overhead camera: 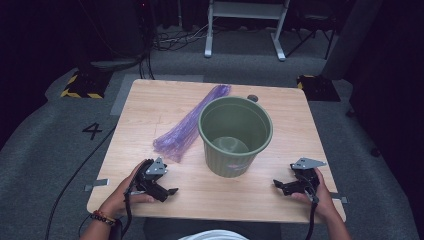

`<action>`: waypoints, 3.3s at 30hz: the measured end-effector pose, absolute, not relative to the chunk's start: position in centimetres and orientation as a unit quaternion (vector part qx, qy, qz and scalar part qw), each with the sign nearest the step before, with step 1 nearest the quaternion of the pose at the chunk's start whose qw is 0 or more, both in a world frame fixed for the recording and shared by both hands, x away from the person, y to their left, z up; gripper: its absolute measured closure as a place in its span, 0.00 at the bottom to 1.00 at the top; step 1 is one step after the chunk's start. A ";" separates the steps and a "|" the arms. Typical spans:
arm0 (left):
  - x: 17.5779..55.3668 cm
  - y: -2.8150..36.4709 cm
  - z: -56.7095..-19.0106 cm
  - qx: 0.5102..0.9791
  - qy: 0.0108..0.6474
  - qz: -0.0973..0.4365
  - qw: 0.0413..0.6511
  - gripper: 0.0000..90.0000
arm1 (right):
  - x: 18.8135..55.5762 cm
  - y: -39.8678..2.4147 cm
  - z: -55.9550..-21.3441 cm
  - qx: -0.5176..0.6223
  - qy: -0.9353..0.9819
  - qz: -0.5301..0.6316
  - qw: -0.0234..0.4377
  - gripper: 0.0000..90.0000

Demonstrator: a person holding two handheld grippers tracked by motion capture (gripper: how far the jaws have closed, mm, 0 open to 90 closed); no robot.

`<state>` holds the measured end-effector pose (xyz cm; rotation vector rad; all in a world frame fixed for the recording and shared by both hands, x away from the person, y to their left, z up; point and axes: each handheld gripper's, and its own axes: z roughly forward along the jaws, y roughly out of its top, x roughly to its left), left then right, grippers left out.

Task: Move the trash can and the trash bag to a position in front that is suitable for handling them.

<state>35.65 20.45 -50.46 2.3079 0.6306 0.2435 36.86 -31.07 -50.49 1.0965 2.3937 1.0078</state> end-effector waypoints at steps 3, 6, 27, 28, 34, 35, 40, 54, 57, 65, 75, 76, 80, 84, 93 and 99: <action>35.6 20.6 -50.4 0.896 0.247 0.091 0.358 0.05 | 36.9 -31.1 -50.5 0.384 0.838 0.353 0.161 0.01; 35.5 20.8 -50.2 0.893 0.256 0.094 0.359 0.10 | 36.9 -31.1 -50.5 0.384 0.838 0.353 0.160 0.01; 35.8 24.3 -48.5 0.864 0.299 0.172 0.366 0.18 | 36.9 -31.1 -50.5 0.384 0.838 0.353 0.160 0.01; 36.1 24.7 -48.3 0.857 0.308 0.170 0.376 0.18 | 36.9 -31.1 -50.5 0.384 0.838 0.353 0.160 0.01; 37.0 25.2 -47.1 0.839 0.314 0.189 0.403 0.18 | 36.9 -31.1 -50.5 0.384 0.838 0.353 0.160 0.01; 37.0 25.2 -47.1 0.839 0.314 0.189 0.403 0.18 | 36.9 -31.1 -50.5 0.384 0.838 0.353 0.160 0.01; 38.3 24.5 -46.0 0.825 0.321 0.191 0.424 0.22 | 36.9 -31.1 -50.5 0.384 0.838 0.353 0.160 0.01; 42.5 21.2 -45.6 0.811 0.332 0.210 0.433 0.25 | 36.9 -31.1 -50.5 0.384 0.838 0.353 0.161 0.01; 43.6 20.6 -46.5 0.818 0.332 0.201 0.424 0.29 | 36.9 -31.1 -50.5 0.384 0.838 0.353 0.161 0.01; 44.7 19.6 -48.0 0.841 0.321 0.173 0.400 0.51 | 36.9 -31.1 -50.5 0.384 0.838 0.353 0.161 0.01; 45.0 20.1 -49.0 0.868 0.306 0.149 0.363 0.75 | 36.9 -31.1 -50.5 0.384 0.838 0.353 0.161 0.01; 44.8 20.2 -49.1 0.867 0.306 0.148 0.364 0.77 | 36.9 -31.1 -50.5 0.384 0.838 0.353 0.161 0.01; 44.6 20.6 -49.6 0.870 0.305 0.131 0.365 0.80 | 36.9 -31.1 -50.5 0.384 0.838 0.353 0.161 0.01; 44.2 21.1 -49.7 0.869 0.306 0.125 0.369 0.84 | 36.9 -31.1 -50.5 0.384 0.838 0.353 0.160 0.01; 42.5 21.8 -49.6 0.878 0.286 0.113 0.366 0.89 | 36.9 -31.1 -50.5 0.384 0.838 0.353 0.161 0.01; 40.1 22.5 -49.5 0.879 0.287 0.102 0.368 0.86 | 36.9 -31.1 -50.5 0.384 0.838 0.353 0.160 0.01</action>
